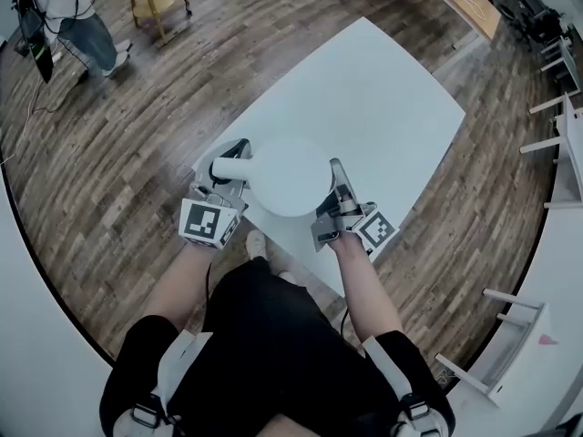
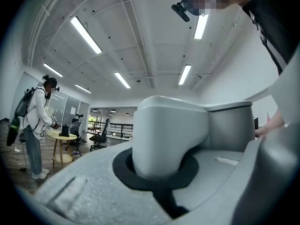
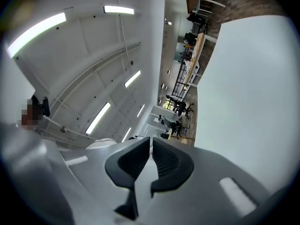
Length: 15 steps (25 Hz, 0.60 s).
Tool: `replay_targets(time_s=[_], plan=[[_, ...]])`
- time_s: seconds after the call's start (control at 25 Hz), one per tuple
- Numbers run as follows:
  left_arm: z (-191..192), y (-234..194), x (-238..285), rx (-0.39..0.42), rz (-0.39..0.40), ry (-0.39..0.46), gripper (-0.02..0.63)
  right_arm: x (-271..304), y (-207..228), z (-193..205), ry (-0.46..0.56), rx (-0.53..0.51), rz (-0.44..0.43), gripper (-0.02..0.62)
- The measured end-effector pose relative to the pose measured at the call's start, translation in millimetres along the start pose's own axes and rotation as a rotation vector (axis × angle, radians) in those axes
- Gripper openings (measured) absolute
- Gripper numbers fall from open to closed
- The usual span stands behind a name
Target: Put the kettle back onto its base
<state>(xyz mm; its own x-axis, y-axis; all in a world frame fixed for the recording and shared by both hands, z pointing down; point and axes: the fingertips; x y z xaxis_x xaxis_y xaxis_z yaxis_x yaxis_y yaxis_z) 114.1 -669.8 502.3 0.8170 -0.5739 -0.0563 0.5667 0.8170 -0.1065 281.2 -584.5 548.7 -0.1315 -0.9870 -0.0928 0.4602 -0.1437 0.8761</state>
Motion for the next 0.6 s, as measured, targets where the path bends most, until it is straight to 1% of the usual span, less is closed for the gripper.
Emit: replay_targets(time_s=[0.08, 0.24, 0.32, 0.48, 0.6], plan=[[2.9, 0.8, 7.1, 0.01, 0.02, -0.005, -0.002, 3.2, 3.3, 1.1, -0.017, -0.035, 0.022, 0.018], [11.7, -0.3, 18.6, 0.036, 0.059, -0.011, -0.002, 12.9, 3.8, 7.1, -0.063, -0.132, 0.059, 0.025], [18.7, -2.9, 24.9, 0.046, 0.071, -0.01, -0.002, 15.8, 10.2, 8.7, -0.064, -0.144, 0.093, 0.02], [32.6, -3.8, 36.1, 0.025, 0.082, -0.015, 0.0, 16.7, 21.1, 4.4, -0.054, -0.178, 0.126, 0.01], [39.8, -3.3, 41.3, 0.03, 0.078, -0.023, 0.0, 15.4, 33.3, 3.4, -0.05, -0.168, 0.157, 0.003]])
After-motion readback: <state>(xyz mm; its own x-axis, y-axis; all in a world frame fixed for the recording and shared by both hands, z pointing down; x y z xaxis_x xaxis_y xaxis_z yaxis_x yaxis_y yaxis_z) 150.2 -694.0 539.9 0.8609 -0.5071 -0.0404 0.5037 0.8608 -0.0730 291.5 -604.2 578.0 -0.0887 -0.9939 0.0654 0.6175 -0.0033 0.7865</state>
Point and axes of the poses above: the fingertips, and each gripper's own axes: x forward along the fingers, y to its right, z out of its underside, and after that the axes turned 4 degrees about -x, right-handed
